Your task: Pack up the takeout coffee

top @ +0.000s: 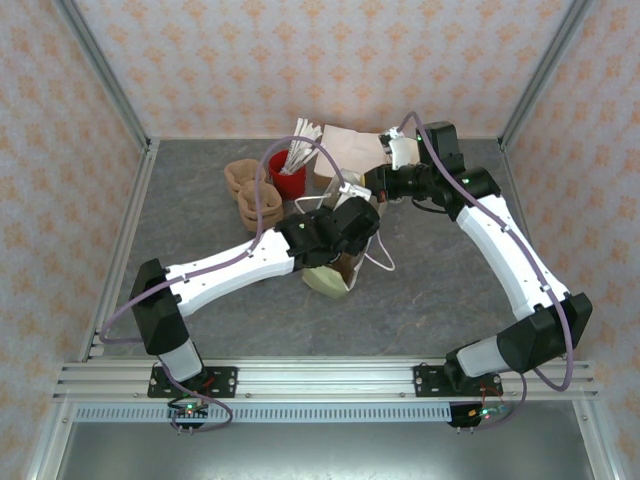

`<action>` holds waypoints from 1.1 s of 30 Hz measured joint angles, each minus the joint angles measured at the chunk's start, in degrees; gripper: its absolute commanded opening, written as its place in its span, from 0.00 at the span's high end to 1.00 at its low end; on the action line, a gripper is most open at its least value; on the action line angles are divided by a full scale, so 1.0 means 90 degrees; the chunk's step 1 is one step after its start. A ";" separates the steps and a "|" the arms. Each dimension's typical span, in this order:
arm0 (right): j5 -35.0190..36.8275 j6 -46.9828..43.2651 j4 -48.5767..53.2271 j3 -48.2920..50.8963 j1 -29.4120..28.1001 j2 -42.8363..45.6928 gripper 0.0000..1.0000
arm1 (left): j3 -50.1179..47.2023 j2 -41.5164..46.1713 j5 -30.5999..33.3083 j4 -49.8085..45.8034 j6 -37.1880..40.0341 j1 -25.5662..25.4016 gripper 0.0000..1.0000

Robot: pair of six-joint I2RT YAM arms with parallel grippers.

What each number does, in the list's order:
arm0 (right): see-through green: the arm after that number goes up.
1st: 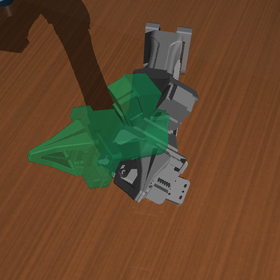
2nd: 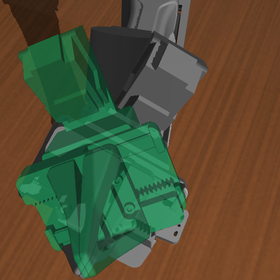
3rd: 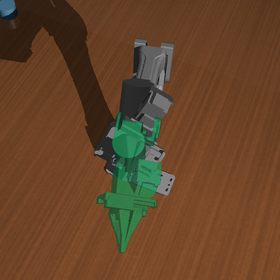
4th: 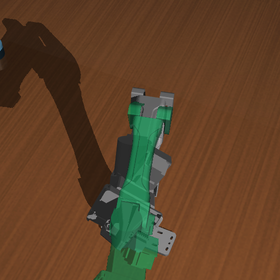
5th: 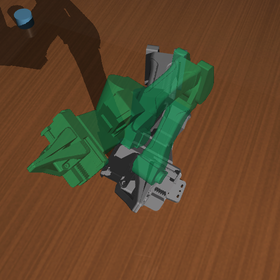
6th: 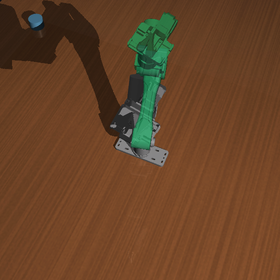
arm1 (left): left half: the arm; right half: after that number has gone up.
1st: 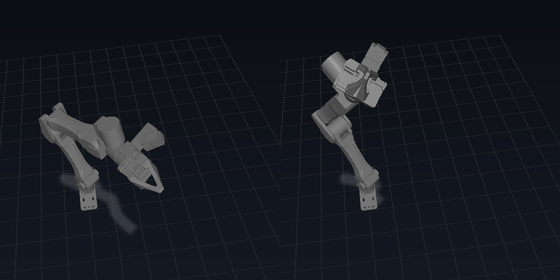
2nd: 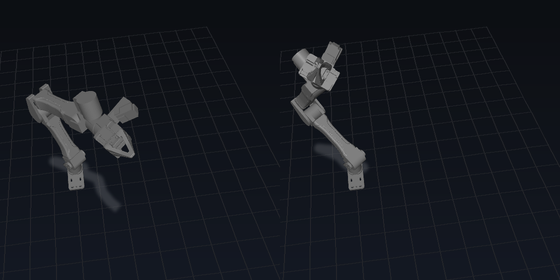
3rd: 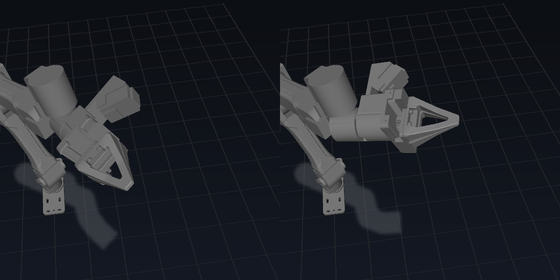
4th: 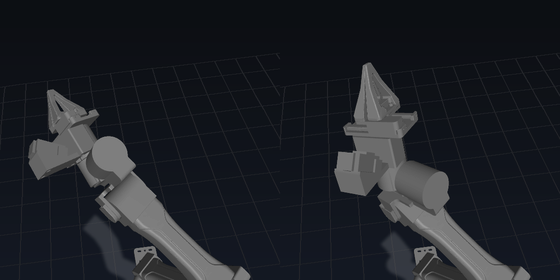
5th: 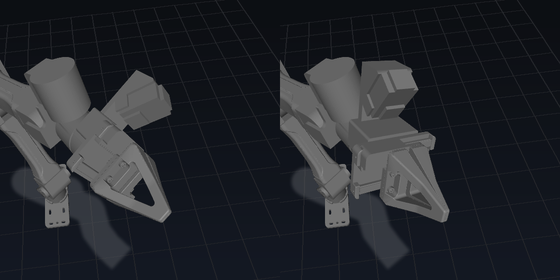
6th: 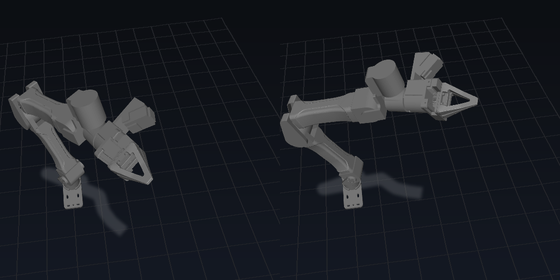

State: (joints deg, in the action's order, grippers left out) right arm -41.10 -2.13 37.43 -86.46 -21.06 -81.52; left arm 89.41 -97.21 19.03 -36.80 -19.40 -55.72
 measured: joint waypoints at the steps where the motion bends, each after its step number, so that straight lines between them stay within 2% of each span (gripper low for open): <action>1: -0.0044 0.0029 -0.0044 0.0000 -0.0005 0.0002 1.00 | -0.0036 0.0002 -0.0058 0.0000 0.0002 0.0007 0.41; 33: -0.0342 0.0406 -0.0437 0.0073 -0.0126 0.0172 1.00 | -0.0092 -0.0148 0.0087 0.0168 0.0168 0.0294 0.41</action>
State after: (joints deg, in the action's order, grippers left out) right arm -44.18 1.52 33.50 -85.80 -22.20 -79.96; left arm 88.58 -98.54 19.81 -35.29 -17.89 -53.08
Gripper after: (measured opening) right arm 0.041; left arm 0.621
